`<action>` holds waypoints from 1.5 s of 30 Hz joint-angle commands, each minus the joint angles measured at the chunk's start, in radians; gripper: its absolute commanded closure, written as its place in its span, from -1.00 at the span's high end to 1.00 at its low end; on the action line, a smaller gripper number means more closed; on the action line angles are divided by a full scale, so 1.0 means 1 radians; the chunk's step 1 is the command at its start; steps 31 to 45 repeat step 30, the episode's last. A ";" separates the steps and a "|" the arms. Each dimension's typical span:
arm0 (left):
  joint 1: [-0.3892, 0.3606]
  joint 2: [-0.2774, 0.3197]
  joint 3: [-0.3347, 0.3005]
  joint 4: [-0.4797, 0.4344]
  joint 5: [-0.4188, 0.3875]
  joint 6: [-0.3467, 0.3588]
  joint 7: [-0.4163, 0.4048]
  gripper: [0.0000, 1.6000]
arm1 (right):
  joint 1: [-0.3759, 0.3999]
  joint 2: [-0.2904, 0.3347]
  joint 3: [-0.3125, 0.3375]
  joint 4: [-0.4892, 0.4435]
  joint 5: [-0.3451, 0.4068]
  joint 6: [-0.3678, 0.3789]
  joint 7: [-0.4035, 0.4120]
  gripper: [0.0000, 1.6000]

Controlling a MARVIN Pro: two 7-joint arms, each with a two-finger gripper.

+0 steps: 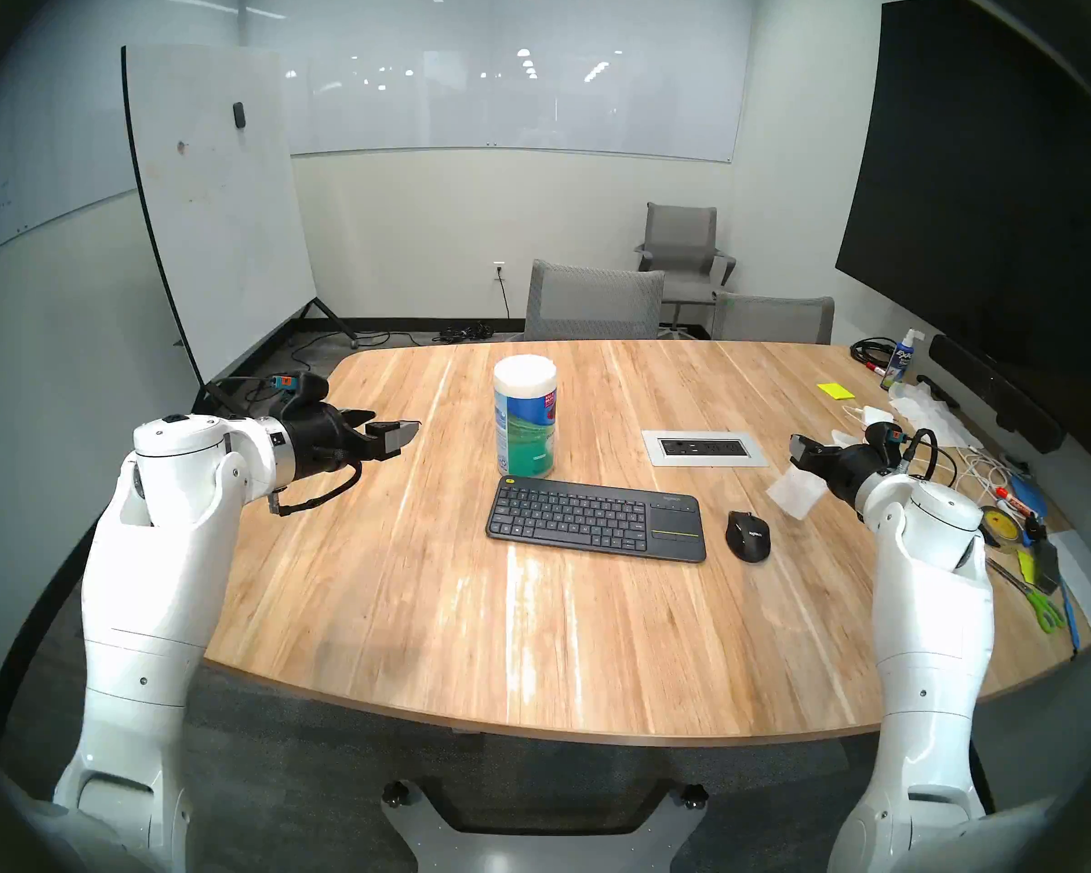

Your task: Wipe the keyboards and mice with a disinfecting wipe, then set the wipe down

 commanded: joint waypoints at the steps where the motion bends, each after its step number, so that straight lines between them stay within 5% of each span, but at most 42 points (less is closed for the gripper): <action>1: -0.012 -0.002 -0.003 -0.024 -0.002 -0.003 0.001 1.00 | 0.016 -0.006 0.003 -0.008 0.005 -0.049 0.002 1.00; 45: -0.012 -0.002 -0.003 -0.024 -0.002 -0.003 0.001 1.00 | 0.001 -0.063 0.032 -0.021 -0.033 -0.124 -0.055 1.00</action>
